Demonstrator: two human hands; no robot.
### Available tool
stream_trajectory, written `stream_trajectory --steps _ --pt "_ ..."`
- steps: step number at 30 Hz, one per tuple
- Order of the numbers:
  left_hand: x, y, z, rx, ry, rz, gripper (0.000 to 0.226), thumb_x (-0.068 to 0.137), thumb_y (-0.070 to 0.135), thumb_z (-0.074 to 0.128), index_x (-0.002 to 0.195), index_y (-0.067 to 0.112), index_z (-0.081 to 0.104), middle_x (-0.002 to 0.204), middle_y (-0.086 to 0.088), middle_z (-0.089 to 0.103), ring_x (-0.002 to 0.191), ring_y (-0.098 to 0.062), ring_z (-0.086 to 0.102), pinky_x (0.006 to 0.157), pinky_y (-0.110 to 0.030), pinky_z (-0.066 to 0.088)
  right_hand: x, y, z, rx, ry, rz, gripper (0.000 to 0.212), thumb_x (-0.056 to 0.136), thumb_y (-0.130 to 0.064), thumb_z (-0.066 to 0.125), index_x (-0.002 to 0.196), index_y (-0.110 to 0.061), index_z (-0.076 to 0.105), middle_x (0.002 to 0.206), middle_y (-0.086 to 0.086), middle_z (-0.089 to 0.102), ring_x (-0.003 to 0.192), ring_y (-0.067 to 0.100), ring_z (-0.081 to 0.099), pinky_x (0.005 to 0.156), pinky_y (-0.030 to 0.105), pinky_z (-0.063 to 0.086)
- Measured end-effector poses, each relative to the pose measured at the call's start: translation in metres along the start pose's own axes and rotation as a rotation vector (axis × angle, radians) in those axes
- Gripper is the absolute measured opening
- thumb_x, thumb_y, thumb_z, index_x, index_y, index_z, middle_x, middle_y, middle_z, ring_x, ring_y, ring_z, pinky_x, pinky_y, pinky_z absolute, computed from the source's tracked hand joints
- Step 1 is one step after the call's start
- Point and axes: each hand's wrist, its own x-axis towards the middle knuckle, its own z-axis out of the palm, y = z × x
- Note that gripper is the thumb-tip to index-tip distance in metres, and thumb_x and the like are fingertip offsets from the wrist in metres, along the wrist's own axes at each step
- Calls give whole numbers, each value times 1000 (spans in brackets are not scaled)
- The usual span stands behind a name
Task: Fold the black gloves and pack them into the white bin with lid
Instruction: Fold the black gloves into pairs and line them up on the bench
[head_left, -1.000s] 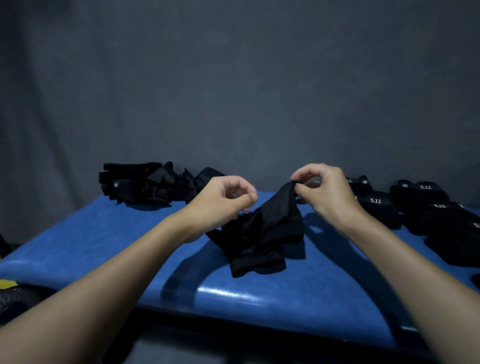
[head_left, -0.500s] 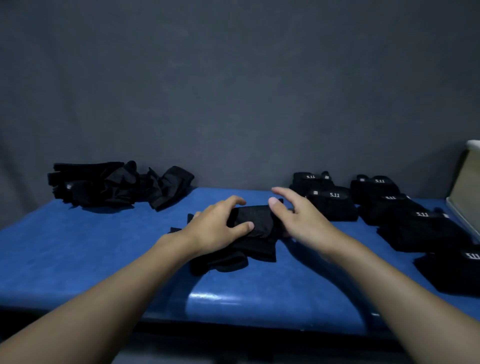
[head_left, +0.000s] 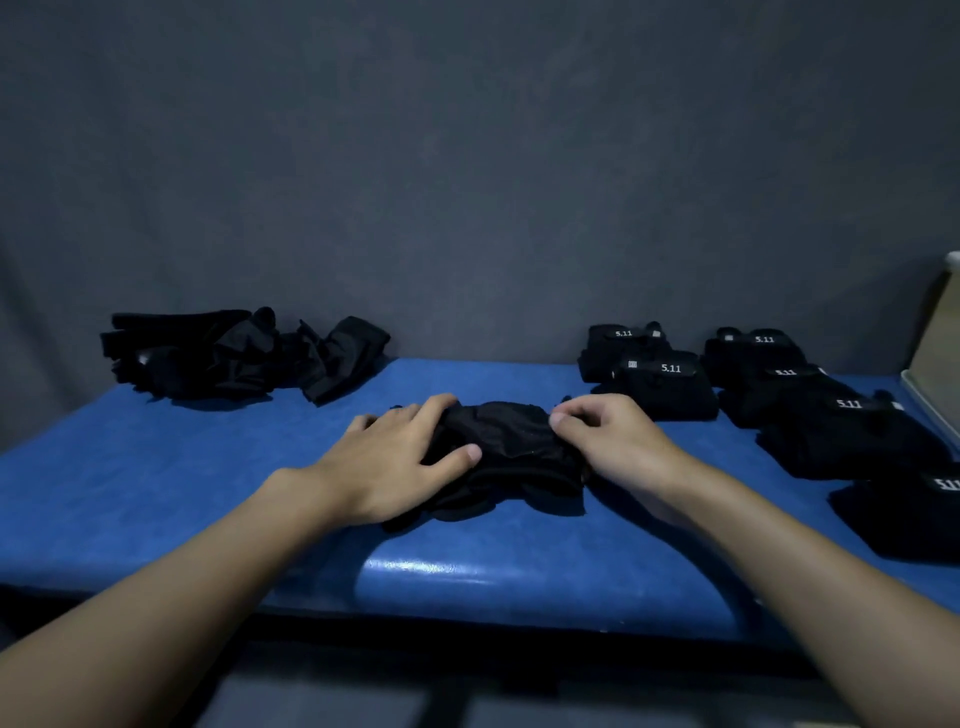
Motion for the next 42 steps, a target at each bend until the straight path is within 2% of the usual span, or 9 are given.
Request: stream_trajectory --steps 7,12,19,24,29,33,36,39,42 --pt "-8 -14 -9 81 -97 -36 84 85 76 42 153 34 15 152 10 38 144 -9 28 119 -49 10 -3 3 -1 -12 -172 57 80 75 -16 80 144 -10 40 118 3 65 105 18 67 97 38 53" --pt "-6 -33 -16 61 -122 -57 83 80 81 44 149 42 22 146 14 40 146 -9 25 121 -57 5 -7 -1 2 -176 -108 -77 75 85 -22 74 149 -25 34 139 0 49 118 13 54 102 30 46" --pt "-12 -10 -23 202 -55 109 88 67 87 39 133 29 42 127 15 48 128 -8 41 118 -45 21 -27 -12 -6 -552 77 -380 53 75 -53 74 121 -35 53 117 -9 38 114 11 33 103 33 32" --pt "-21 -7 -23 167 -147 86 55 80 70 60 116 31 44 96 20 55 86 -3 52 72 -18 32 -30 1 -1 -647 -215 -363 45 85 -44 70 127 -38 57 119 -21 53 115 6 40 109 37 29" --pt "-21 -18 -25 283 -204 123 58 90 64 47 145 50 36 159 14 31 149 -10 22 120 -41 15 -27 3 0 -554 -163 -410 35 93 -19 63 127 -28 62 123 -14 62 118 7 54 105 33 42" --pt "-21 -36 -34 338 -236 55 66 78 63 38 143 56 34 163 11 22 153 -13 4 121 -51 2 -28 3 2 -529 -140 -450 32 95 -18 59 125 -28 64 124 -15 64 116 4 56 103 32 45" --pt "-25 -36 -42 244 -215 13 62 75 61 35 135 50 45 150 17 40 147 -11 24 118 -47 17 -30 1 1 -627 -129 -471 32 96 -24 56 126 -33 62 123 -16 64 116 9 56 103 36 42" --pt "-23 -23 -41 77 2 58 42 78 59 36 109 34 50 109 15 54 107 -14 52 93 -36 38 -32 -1 -5 -790 -161 -492 32 95 -39 55 127 -41 58 116 -20 60 112 6 46 102 34 32" --pt "-15 -2 -29 -63 131 121 33 92 54 47 115 30 49 110 13 57 102 -15 55 86 -33 42 -32 -2 -8 -738 -134 -468 47 82 -69 50 118 -40 60 111 -24 53 108 2 38 98 32 29"
